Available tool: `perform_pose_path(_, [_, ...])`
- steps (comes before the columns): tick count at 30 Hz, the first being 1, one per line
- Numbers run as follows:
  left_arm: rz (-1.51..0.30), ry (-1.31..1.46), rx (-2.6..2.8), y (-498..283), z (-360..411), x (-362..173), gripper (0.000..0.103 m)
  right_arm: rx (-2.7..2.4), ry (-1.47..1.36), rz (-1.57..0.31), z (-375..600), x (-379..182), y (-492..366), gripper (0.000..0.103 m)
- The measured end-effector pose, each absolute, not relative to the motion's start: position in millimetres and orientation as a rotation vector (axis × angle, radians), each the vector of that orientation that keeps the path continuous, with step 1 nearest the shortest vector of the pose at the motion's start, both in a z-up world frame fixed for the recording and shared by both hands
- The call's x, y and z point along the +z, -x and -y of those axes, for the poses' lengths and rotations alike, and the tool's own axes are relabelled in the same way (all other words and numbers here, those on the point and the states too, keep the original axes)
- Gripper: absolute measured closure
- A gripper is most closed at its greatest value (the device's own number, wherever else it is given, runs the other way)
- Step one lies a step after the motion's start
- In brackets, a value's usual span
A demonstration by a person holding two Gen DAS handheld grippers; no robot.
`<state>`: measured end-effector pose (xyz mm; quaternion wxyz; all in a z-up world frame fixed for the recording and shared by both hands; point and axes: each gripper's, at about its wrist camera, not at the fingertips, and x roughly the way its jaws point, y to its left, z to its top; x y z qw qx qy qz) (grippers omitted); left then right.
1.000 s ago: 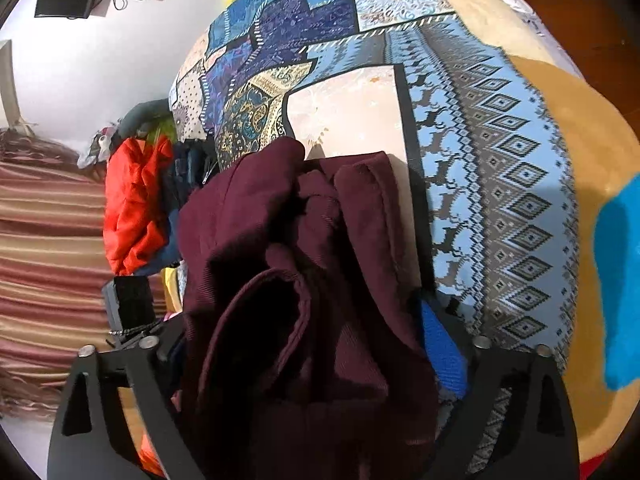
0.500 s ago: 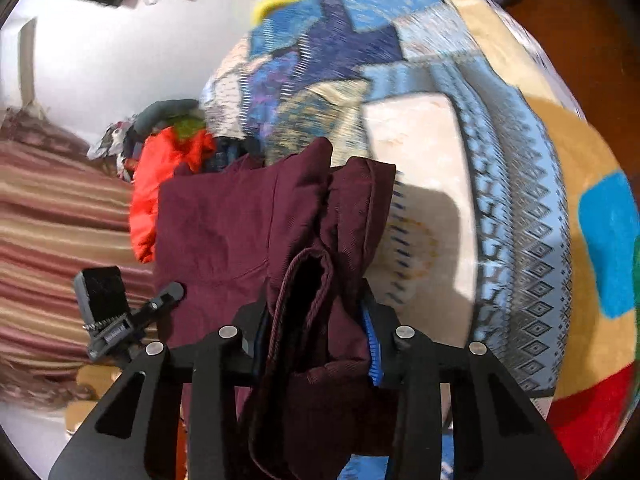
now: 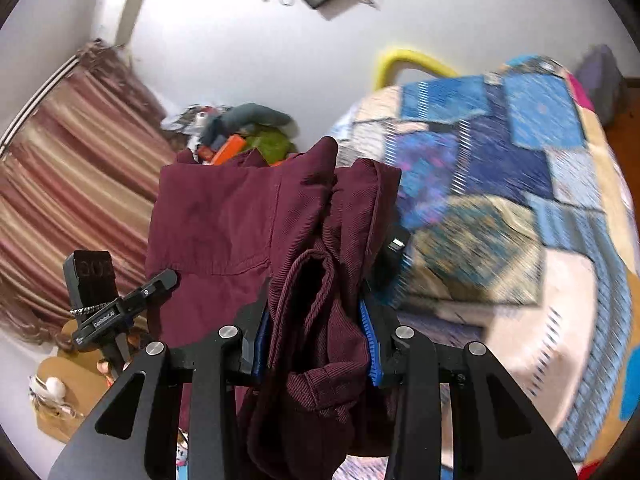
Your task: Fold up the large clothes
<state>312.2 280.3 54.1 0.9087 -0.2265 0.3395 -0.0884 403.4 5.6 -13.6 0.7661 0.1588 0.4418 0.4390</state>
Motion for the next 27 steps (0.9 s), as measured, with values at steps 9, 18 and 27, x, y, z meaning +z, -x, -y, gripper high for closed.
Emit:
perform_pose_path(9, [-0.663,0.474,-0.084,-344,-373,76,0.073,1.024,-0.29,-0.885,-100,7,-438,0.069])
perform_pose_path(18, [-0.746,0.56,0.005,-415,-468,8,0.073,0.998,-0.269,-0.977,-181,-55,-500,0.069])
perform_pose_path(27, [-0.837,0.642,0.15,-441,-525,-78,0.048,0.948,-0.254,-1.073,-212,-131,-533,0.051])
